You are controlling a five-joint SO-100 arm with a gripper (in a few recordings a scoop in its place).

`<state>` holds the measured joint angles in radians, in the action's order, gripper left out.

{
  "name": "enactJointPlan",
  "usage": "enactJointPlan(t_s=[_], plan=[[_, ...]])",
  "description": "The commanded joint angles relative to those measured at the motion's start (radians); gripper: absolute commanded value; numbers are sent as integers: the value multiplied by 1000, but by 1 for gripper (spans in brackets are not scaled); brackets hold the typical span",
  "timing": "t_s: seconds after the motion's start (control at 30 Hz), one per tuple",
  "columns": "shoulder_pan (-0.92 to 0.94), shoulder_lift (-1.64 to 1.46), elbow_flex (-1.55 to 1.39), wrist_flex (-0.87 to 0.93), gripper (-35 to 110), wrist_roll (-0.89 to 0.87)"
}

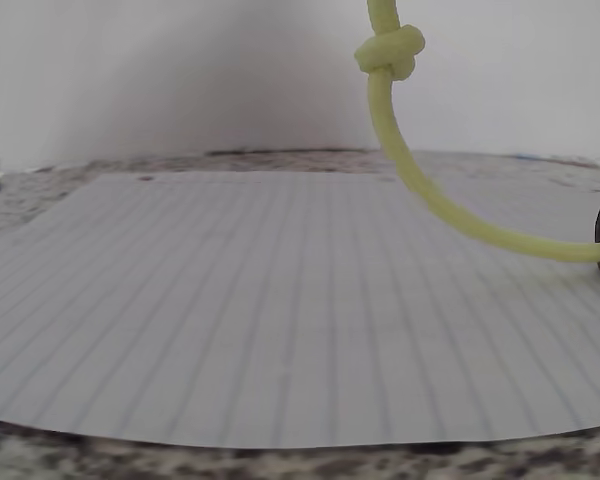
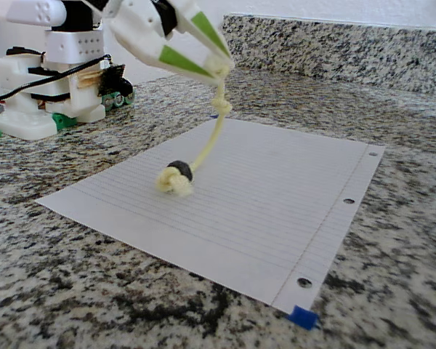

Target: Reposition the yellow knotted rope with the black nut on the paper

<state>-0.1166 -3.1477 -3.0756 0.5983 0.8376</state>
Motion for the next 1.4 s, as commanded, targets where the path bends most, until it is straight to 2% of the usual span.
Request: enactJointPlan(t_s=[0.0,0.27,0.4,0.47,0.6,0.7,0.93,1.27,1.37], plan=[[-41,3,6,-3,0,-15],[-97,2,-12,-3,0,-20],[-104,5,-14,-23,22,-20],[-106,5,-14,-28,40,-20],[-107,5,-17,-25,55,-5],[-117,-2,-20,-25,59,-5],[-123,-14,-18,-31,55,-14],[28,0,-18,-20,47,-5],[78,8,-17,-34,37,-5]])
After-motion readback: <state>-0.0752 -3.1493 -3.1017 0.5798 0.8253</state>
